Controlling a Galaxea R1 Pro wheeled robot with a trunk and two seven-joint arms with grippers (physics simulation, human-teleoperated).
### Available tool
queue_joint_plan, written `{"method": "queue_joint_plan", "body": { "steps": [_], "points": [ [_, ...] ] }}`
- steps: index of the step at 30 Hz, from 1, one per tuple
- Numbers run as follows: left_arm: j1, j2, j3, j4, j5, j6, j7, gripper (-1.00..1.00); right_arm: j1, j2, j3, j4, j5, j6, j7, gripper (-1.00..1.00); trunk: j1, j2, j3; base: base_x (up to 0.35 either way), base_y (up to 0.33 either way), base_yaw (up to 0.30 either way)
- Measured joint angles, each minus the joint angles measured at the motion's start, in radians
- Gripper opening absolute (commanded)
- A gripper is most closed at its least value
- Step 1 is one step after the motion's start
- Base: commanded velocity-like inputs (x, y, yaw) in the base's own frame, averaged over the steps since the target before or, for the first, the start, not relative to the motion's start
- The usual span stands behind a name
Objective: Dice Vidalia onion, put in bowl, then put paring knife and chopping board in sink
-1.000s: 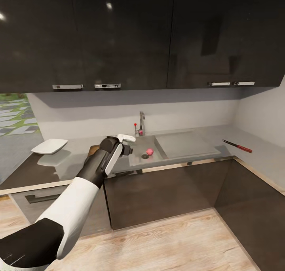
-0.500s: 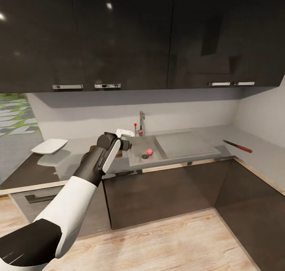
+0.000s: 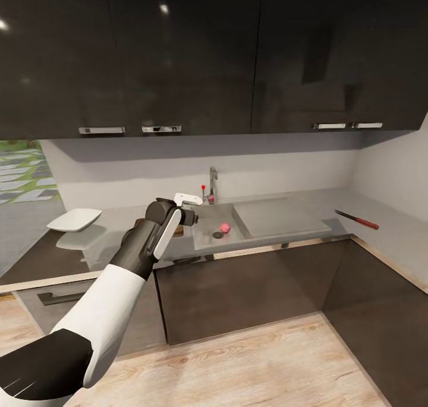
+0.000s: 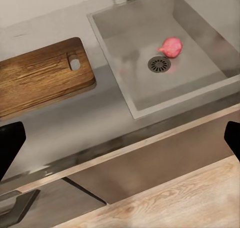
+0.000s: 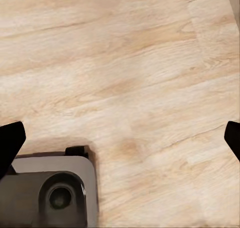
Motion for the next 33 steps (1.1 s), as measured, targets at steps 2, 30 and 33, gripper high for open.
{"method": "queue_joint_plan", "body": {
  "steps": [2,30,33],
  "points": [
    [0.0,0.0,0.001,0.0,0.001,0.0,0.0,1.0,0.0,-0.003,0.001,0.001,-0.003,0.026,0.013,1.0,0.0,0.0,0.0,0.0,-0.002,0.0],
    [0.001,0.0,0.004,0.078,0.008,-0.002,0.002,1.0,0.003,-0.002,-0.001,0.001,-0.005,0.082,-0.025,1.0,0.0,0.0,0.0,0.218,-0.164,0.025],
    [0.002,0.0,0.005,0.109,0.012,-0.003,0.001,1.0,0.003,-0.001,-0.001,0.002,-0.005,0.084,-0.025,1.0,0.0,0.0,0.0,0.232,-0.01,0.231]
  ]
}}
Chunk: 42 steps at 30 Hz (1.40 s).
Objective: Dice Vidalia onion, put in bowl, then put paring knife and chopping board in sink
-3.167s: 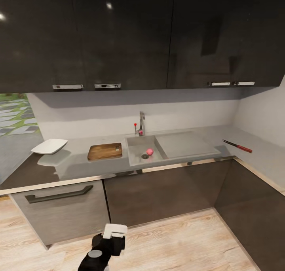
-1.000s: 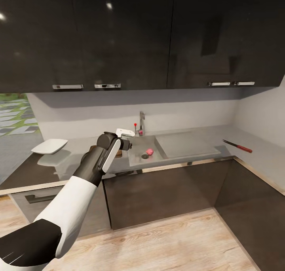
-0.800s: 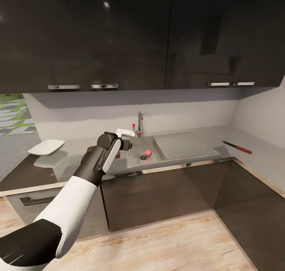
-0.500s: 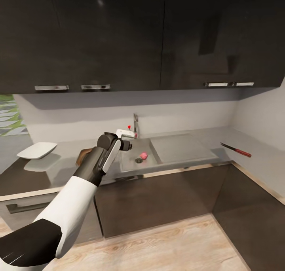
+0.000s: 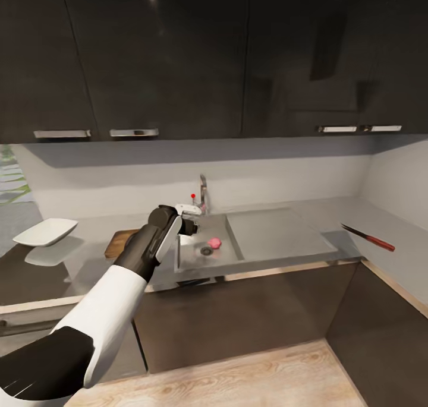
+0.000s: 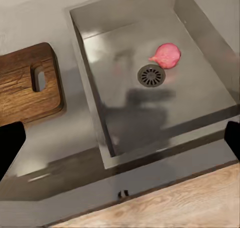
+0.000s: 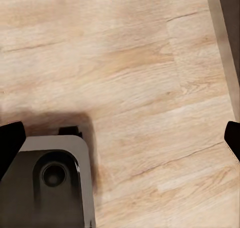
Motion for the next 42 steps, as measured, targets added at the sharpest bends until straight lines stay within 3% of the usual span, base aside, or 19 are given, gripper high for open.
{"method": "queue_joint_plan", "body": {
  "steps": [8,20,21,24,28,34,42],
  "points": [
    [0.0,-0.001,-0.001,0.023,0.003,-0.001,-0.002,1.0,0.0,0.001,0.0,0.0,0.0,0.001,0.001,1.0,0.0,0.0,0.0,0.195,-0.096,0.23],
    [0.001,-0.004,-0.002,0.058,0.01,-0.003,-0.004,1.0,0.0,0.001,0.0,-0.001,0.0,0.002,0.0,1.0,0.0,0.0,0.0,0.218,-0.222,0.023],
    [0.001,-0.004,-0.002,0.064,0.018,-0.003,-0.004,1.0,0.0,0.001,0.0,-0.001,0.0,0.002,0.0,1.0,0.0,0.0,0.0,0.219,-0.228,0.001],
    [0.001,-0.004,-0.002,0.084,0.092,-0.004,-0.004,1.0,0.0,0.002,0.0,-0.001,0.0,0.002,0.0,1.0,0.0,0.0,0.0,0.215,-0.223,0.0],
    [0.001,-0.004,-0.002,0.102,0.149,-0.005,-0.004,1.0,0.0,0.002,0.0,-0.001,0.0,0.001,0.0,1.0,0.0,0.0,0.0,0.18,-0.189,0.0],
    [0.001,-0.002,-0.001,0.127,0.176,-0.012,-0.004,1.0,0.0,0.002,0.0,-0.001,0.0,0.001,0.001,1.0,0.0,0.0,0.0,0.063,-0.066,0.0],
    [0.001,-0.002,-0.003,0.189,0.18,-0.077,0.003,1.0,0.0,0.002,0.001,0.0,0.0,0.002,0.002,1.0,0.0,0.0,0.0,0.003,-0.003,0.0]
  ]
}}
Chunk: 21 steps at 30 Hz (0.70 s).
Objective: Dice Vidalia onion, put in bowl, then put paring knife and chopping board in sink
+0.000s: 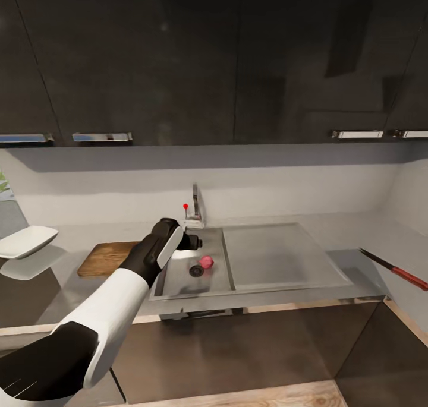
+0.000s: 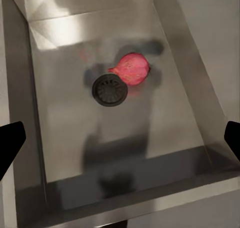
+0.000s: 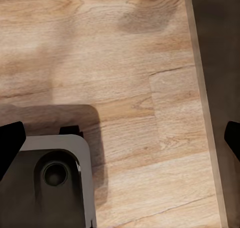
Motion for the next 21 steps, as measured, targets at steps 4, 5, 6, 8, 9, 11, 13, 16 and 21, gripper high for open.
{"method": "queue_joint_plan", "body": {
  "steps": [4,5,6,8,9,11,13,16,21],
  "points": [
    [0.0,-0.001,-0.001,0.016,0.0,-0.007,0.001,1.0,0.0,0.001,0.0,0.0,0.0,0.001,0.0,1.0,0.0,0.0,0.0,0.0,0.0,0.0],
    [0.0,-0.001,-0.002,0.018,0.0,-0.008,0.0,1.0,0.0,0.001,0.0,0.0,0.0,0.0,0.0,1.0,0.0,0.0,0.0,0.0,0.0,0.0],
    [0.0,-0.001,-0.002,0.019,0.0,-0.008,0.0,1.0,0.0,0.001,0.0,0.0,0.0,0.0,0.0,1.0,0.0,0.0,-0.001,0.0,0.0,0.0],
    [0.0,-0.002,-0.002,0.021,0.0,-0.009,0.0,1.0,0.0,0.001,0.0,0.0,0.0,0.0,0.0,1.0,0.0,0.0,-0.003,0.008,-0.009,0.0],
    [0.0,-0.002,-0.002,0.021,0.0,-0.009,0.0,1.0,0.0,0.001,0.0,0.0,0.0,0.0,0.0,1.0,0.0,0.0,-0.004,0.044,-0.053,0.0],
    [0.0,-0.002,-0.002,0.022,0.0,-0.009,-0.001,1.0,0.0,0.002,0.0,0.0,0.0,0.001,0.0,1.0,0.0,0.0,-0.007,0.071,-0.086,0.0],
    [0.0,-0.002,-0.002,0.022,0.0,-0.009,-0.001,1.0,0.0,0.002,0.0,0.0,0.0,0.001,0.001,1.0,0.0,0.0,-0.01,0.094,-0.112,0.0],
    [0.0,-0.002,-0.003,0.022,0.0,-0.009,-0.001,1.0,0.0,0.002,0.0,0.0,0.0,0.001,0.001,1.0,0.0,0.0,-0.015,0.127,-0.139,0.0],
    [0.0,-0.001,-0.003,0.024,0.0,-0.009,-0.001,1.0,0.0,0.002,0.0,0.0,0.0,0.001,0.001,1.0,0.0,0.0,-0.023,0.141,-0.148,0.0]
  ]
}}
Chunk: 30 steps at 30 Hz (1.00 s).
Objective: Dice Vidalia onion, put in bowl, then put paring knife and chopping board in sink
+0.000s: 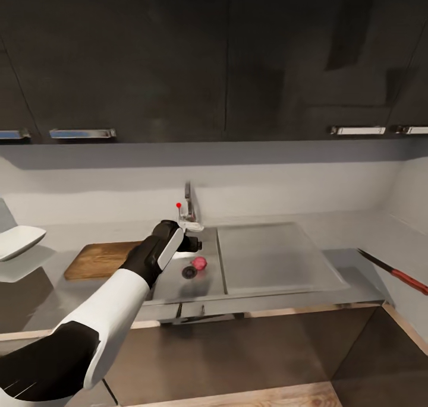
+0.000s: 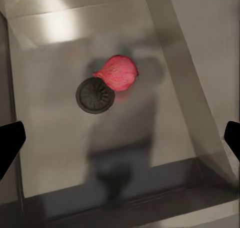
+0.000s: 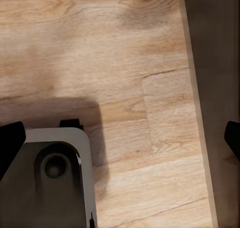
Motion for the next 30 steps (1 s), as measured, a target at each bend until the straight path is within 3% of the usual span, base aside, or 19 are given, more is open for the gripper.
{"method": "queue_joint_plan", "body": {
  "steps": [12,14,19,30],
  "points": [
    [0.0,0.003,0.001,0.055,-0.005,-0.011,0.0,1.0,0.0,0.003,0.002,0.0,0.001,0.021,0.0,1.0,0.0,0.0,-0.019,0.08,-0.032,0.0],
    [0.0,0.003,0.001,0.076,-0.005,-0.063,0.001,1.0,0.0,0.003,0.002,0.0,0.001,0.021,0.0,1.0,0.0,0.0,-0.022,0.006,-0.001,0.0],
    [0.0,0.003,0.001,0.122,-0.006,-0.101,0.001,1.0,0.0,0.003,0.002,0.0,0.001,0.022,0.0,1.0,0.0,0.0,-0.03,0.017,0.0,0.0],
    [0.0,0.003,-0.003,0.134,-0.005,-0.108,-0.003,1.0,0.0,0.003,0.002,0.0,0.001,0.022,0.0,1.0,0.0,0.0,-0.048,0.177,-0.018,0.0]
  ]
}}
